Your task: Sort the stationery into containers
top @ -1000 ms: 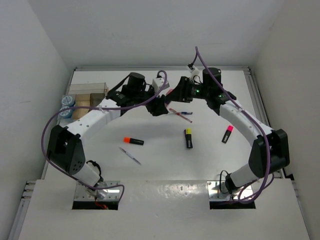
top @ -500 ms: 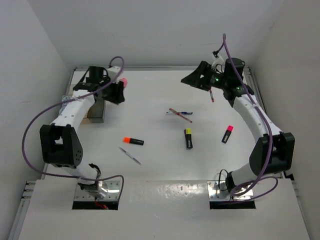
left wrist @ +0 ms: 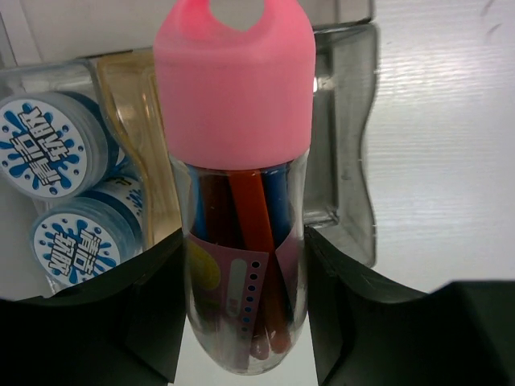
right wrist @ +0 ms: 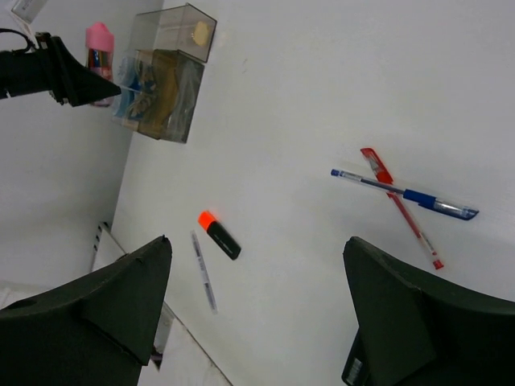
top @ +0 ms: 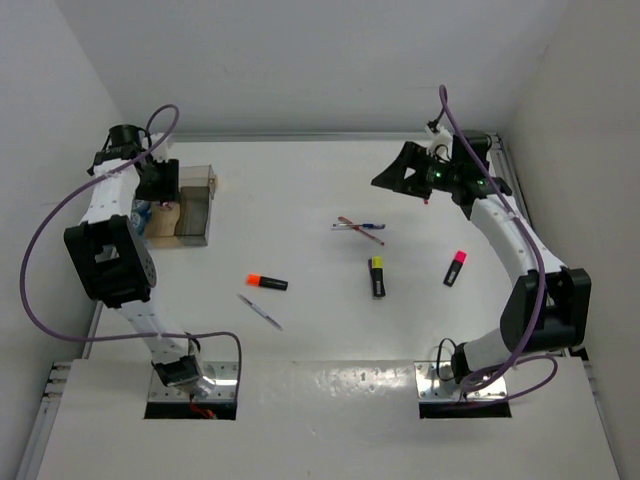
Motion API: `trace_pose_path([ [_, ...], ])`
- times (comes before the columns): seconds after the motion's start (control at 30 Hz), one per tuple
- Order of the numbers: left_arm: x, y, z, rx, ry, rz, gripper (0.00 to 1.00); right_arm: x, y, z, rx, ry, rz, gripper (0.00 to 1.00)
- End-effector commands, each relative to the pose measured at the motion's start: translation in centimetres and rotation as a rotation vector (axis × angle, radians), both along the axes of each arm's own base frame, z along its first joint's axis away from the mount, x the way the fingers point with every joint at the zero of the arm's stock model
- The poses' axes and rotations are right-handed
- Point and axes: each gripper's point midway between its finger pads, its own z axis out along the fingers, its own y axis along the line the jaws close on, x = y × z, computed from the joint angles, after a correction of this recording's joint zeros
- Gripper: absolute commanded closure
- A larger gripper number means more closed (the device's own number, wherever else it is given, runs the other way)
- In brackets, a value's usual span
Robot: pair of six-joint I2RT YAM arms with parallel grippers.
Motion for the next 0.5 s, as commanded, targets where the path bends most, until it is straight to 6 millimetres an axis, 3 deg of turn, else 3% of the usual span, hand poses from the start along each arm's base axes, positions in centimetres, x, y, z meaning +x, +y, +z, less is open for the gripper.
trace_pose_path([
  [0.0,-0.2,1.8,-0.3,0.020,0.041,0.017,0.96,0.0,-0.6,0.9,-0.032,-0.061,-0.002,0.14],
  [0.17,-0.3,3.5,-1.9,0.060,0.090,0.061,0.89,0.1,-1.0,0.4,-0.035,-0.045,0.000,0.14],
  [0.47,-0.5,4.3,-2.8,0.066,0.123,0.101,0.80,0.0,-1.1,-0.3,-0.032,-0.025,0.004,0.14],
])
